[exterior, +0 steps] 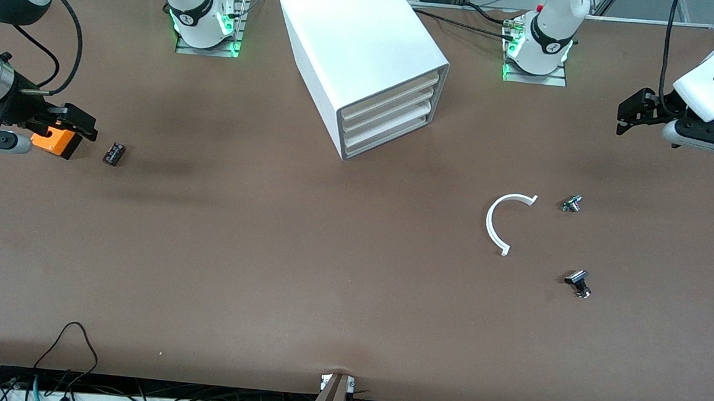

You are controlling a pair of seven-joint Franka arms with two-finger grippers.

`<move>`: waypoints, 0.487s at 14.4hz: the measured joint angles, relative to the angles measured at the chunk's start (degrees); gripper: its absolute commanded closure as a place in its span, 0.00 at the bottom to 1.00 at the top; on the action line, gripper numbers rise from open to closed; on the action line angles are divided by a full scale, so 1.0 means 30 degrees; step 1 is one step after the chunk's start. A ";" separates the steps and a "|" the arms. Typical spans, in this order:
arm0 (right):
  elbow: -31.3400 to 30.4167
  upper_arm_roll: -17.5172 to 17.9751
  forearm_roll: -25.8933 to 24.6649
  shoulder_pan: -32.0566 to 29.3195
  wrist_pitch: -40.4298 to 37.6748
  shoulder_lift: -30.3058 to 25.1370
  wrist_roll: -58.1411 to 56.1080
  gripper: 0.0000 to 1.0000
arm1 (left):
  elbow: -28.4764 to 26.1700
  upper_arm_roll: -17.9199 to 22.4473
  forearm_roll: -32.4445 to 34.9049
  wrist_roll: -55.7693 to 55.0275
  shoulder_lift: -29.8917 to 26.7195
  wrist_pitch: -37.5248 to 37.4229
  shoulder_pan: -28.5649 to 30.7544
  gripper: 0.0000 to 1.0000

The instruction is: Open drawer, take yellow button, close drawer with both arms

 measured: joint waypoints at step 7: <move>0.0000 0.0000 0.0000 0.0001 0.0025 0.0000 0.0001 0.01 | 0.0779 0.0000 0.0000 0.0001 0.0450 -0.0469 0.0000 0.00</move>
